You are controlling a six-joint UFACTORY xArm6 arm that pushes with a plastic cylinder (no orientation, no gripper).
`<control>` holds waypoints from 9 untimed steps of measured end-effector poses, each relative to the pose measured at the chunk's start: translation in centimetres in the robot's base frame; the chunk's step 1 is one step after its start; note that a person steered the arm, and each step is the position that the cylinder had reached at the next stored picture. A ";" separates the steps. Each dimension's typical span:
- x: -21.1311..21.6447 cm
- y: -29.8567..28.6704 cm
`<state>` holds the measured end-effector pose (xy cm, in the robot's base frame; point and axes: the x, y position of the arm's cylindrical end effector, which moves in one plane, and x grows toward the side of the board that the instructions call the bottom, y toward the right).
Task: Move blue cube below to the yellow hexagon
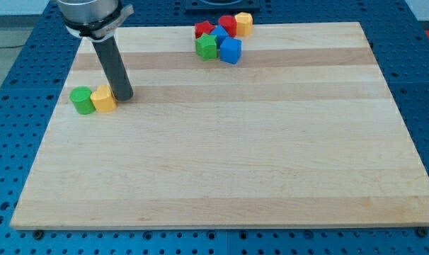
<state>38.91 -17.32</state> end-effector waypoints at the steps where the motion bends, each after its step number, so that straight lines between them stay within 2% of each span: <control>1: 0.0 3.8; 2: 0.1 8.6; 3: -0.5 10.0; 6: -8.9 10.0; 9: -9.7 14.0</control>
<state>29.24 -3.36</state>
